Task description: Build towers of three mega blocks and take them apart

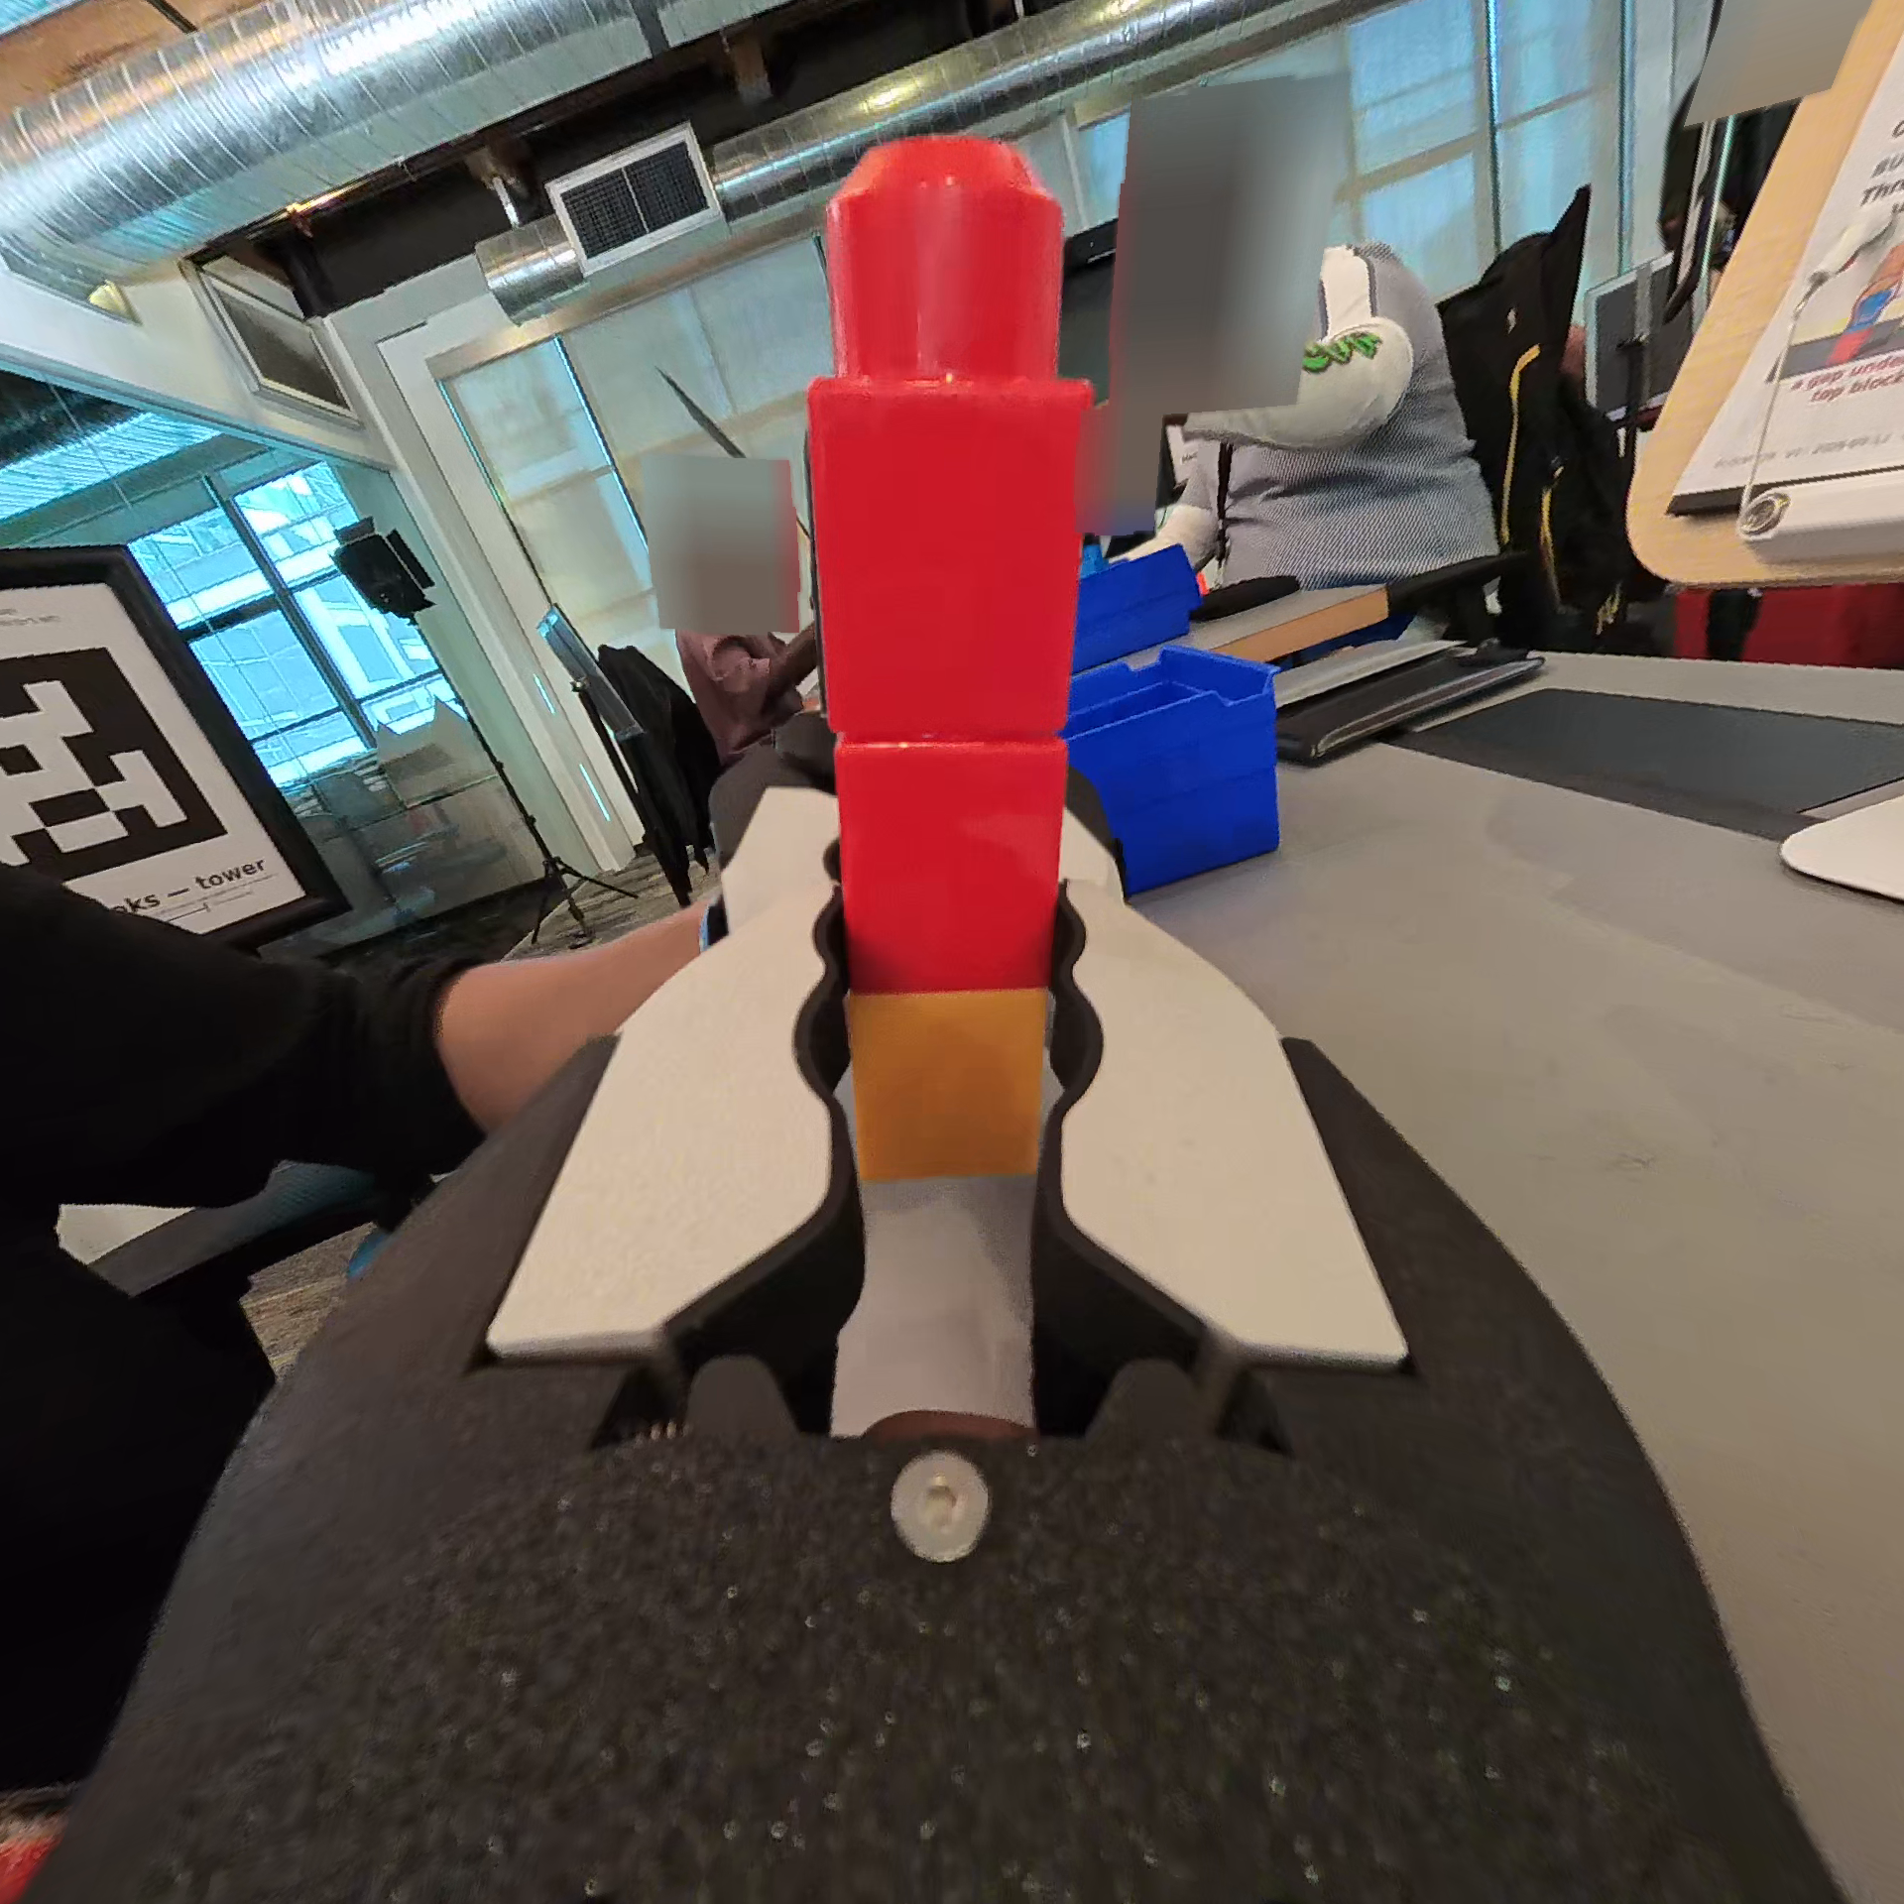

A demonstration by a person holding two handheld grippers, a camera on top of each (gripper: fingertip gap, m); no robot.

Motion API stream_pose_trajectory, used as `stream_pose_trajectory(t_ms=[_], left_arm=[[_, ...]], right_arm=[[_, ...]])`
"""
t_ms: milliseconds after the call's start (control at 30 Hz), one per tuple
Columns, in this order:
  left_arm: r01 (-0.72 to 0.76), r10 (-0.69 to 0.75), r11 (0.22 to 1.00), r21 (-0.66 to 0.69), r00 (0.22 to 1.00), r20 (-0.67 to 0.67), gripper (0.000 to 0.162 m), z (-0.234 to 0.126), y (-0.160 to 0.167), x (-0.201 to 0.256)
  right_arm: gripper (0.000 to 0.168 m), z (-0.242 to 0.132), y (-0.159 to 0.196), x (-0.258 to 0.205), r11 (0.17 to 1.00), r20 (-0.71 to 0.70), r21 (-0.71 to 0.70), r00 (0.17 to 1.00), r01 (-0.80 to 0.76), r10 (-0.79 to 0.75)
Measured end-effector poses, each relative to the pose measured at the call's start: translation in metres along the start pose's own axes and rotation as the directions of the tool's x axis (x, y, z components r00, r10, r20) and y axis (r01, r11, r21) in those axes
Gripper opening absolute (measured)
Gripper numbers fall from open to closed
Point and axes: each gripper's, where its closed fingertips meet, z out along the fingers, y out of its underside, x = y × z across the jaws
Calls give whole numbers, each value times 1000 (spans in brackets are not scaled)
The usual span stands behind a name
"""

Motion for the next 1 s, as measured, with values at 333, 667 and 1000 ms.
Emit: stream_pose_trajectory(t_ms=[333,667,1000], left_arm=[[-45,46,999,25,999,-20,36,12,0,-1],[-118,117,990,83,993,20,36,-9,-8,-4],[-124,122,985,117,992,26,36,-26,-17,-3]], right_arm=[[36,2,5,3,999,-24,-39,1000,-1,0],[72,14,-65,4,997,-58,-14,995,78,-78],[36,49,-66,-10,984,66,-146,993,102,-93]])
